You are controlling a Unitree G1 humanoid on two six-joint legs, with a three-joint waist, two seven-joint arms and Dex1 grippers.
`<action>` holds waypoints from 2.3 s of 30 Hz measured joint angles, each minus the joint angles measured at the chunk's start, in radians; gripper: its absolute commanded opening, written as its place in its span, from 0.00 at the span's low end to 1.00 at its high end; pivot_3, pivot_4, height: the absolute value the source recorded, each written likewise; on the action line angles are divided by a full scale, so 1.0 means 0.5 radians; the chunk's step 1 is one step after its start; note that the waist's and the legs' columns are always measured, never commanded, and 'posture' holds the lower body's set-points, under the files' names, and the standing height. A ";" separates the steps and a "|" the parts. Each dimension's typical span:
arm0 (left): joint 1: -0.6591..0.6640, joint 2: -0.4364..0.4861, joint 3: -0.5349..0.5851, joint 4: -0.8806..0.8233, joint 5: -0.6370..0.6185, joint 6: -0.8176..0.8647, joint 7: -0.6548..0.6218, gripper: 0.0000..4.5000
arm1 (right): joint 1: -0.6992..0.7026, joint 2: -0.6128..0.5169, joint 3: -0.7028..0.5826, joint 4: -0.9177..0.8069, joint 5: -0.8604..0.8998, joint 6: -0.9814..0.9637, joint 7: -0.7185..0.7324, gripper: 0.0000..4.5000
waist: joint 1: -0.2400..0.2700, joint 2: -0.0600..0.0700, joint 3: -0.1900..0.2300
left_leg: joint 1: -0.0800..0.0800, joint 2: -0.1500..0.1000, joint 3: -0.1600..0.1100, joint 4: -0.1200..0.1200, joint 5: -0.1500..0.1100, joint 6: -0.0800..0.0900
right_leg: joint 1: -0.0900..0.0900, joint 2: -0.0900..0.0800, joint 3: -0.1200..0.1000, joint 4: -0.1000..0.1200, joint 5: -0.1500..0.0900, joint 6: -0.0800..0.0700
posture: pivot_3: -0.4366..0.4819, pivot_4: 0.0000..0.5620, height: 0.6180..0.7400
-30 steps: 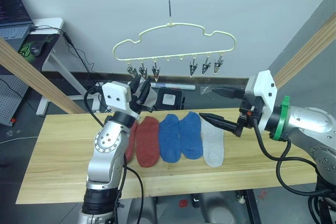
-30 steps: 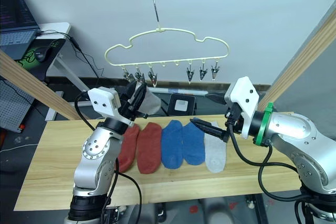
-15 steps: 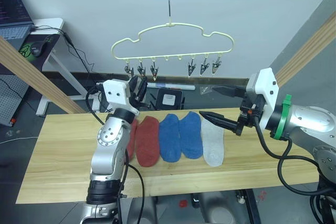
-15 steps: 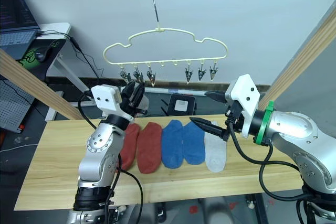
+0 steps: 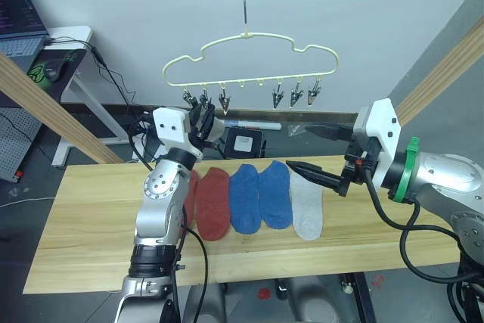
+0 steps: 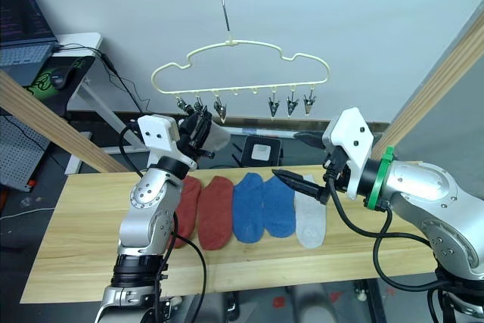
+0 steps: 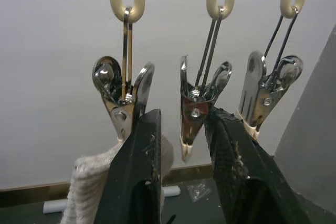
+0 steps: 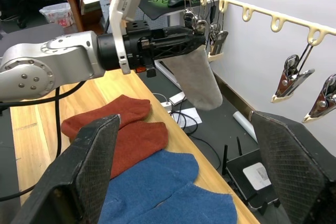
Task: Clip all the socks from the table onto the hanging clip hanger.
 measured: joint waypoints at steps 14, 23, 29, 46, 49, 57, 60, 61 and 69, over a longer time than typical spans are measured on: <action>-0.040 -0.007 0.000 0.004 -0.012 -0.030 -0.031 0.70 | 0.007 0.000 0.001 0.000 -0.001 -0.001 0.000 0.92 | 0.000 0.000 0.000 | 0.000 0.000 0.000 0.000 0.000 0.000 | 0.000 0.000 0.000 0.000 0.000 0.000 | 0.22 0.49 0.96; -0.076 -0.007 0.007 0.003 -0.011 -0.025 0.018 0.70 | 0.035 0.000 0.003 -0.001 -0.003 -0.005 0.002 0.92 | 0.001 0.000 0.000 | 0.000 0.000 0.000 0.000 0.000 0.000 | 0.000 0.000 0.000 0.000 0.000 0.000 | 0.22 0.49 0.96; -0.087 -0.007 0.007 -0.001 -0.012 -0.024 0.039 0.70 | 0.044 0.000 0.004 -0.002 -0.005 -0.010 0.004 0.92 | 0.001 0.000 0.000 | 0.000 0.000 0.000 0.000 0.000 0.000 | 0.000 0.000 0.000 0.000 0.000 0.000 | 0.22 0.49 0.96; -0.086 -0.001 0.019 -0.068 -0.044 0.013 0.049 0.51 | 0.054 0.000 0.007 -0.002 -0.009 -0.015 0.010 0.92 | 0.002 0.000 0.000 | 0.000 0.000 0.000 0.000 0.000 0.000 | 0.000 0.000 0.000 0.000 0.000 0.000 | 0.23 0.48 0.96; -0.086 -0.001 0.019 -0.068 -0.042 0.013 0.050 0.51 | 0.054 0.000 0.007 -0.002 -0.009 -0.015 0.010 0.92 | 0.002 0.000 0.000 | 0.000 0.000 0.000 0.000 0.000 0.000 | 0.000 0.000 0.000 0.000 0.000 0.000 | 0.23 0.48 0.96; -0.086 -0.001 0.019 -0.068 -0.036 0.016 0.054 0.51 | 0.054 0.000 0.008 -0.002 -0.009 -0.015 0.010 0.92 | 0.002 0.000 0.000 | 0.000 0.000 0.000 0.000 0.000 0.000 | 0.000 0.000 0.000 0.000 0.000 0.001 | 0.23 0.48 0.96; -0.086 0.001 0.018 -0.068 -0.036 0.017 0.053 0.40 | 0.054 0.000 0.012 -0.002 -0.010 -0.015 0.010 0.92 | 0.002 0.000 0.000 | 0.000 0.000 0.000 0.000 0.000 0.000 | 0.000 0.000 0.000 0.000 0.000 0.001 | 0.23 0.49 0.96; -0.086 0.001 0.018 -0.068 -0.036 0.018 0.052 0.40 | 0.054 0.000 0.016 -0.002 -0.010 -0.015 0.010 0.92 | 0.002 0.000 0.000 | 0.000 0.000 0.000 0.000 0.000 0.000 | 0.000 0.000 0.000 -0.001 0.000 0.001 | 0.23 0.49 0.96; -0.089 0.015 0.013 -0.068 -0.015 0.019 0.051 0.40 | 0.054 0.000 0.043 -0.002 -0.012 -0.015 0.010 0.92 | 0.002 0.000 0.000 | 0.000 0.000 0.000 0.000 0.000 0.000 | 0.000 0.000 0.000 -0.001 0.000 0.001 | 0.23 0.49 0.96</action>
